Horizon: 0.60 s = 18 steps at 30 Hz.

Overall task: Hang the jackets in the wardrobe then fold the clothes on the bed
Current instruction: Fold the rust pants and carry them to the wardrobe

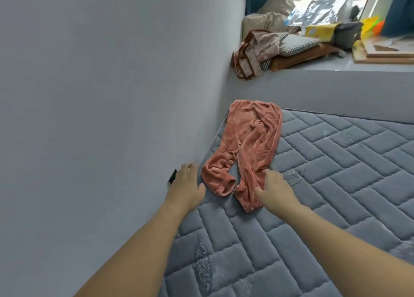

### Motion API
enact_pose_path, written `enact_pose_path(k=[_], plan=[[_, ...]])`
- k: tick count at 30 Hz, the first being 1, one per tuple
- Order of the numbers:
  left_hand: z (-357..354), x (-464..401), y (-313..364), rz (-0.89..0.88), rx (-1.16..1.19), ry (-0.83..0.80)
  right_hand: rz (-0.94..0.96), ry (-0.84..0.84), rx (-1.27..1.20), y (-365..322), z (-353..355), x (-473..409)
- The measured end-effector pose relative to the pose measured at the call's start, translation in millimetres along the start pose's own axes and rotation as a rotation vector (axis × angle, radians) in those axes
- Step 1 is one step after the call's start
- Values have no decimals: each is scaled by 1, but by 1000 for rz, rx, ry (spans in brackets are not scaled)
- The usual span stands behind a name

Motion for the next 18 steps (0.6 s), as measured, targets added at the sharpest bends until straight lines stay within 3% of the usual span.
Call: enact_pose_path(k=[4, 7, 9, 10, 13, 18], plan=[[-154, -97, -71, 51, 56, -234, -48, -30, 122, 41, -130, -98], [-247, -161, -116, 121, 112, -308, -46, -110, 243, 71, -224, -162], [-305, -183, -150, 161, 29, -345, -37, -163, 339, 92, -284, -186], [-330, -186, -164, 136, -70, -317, -14, -94, 387, 101, -306, -191], [-368, -187, -191, -79, -260, 27, 70, 266, 343, 114, -341, -197], [-364, -192, -186, -149, -243, 135, 74, 293, 355, 114, -338, -195]])
Point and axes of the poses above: each hand's wrist, its own x-axis away from the middle knuckle, its own z-axis out of the back of the hand, y = z × x, the point moved 6 cm from there along -x, towards the middle knuckle, and after that the axes turned 11 degrees about x, right-handed, at the moved point
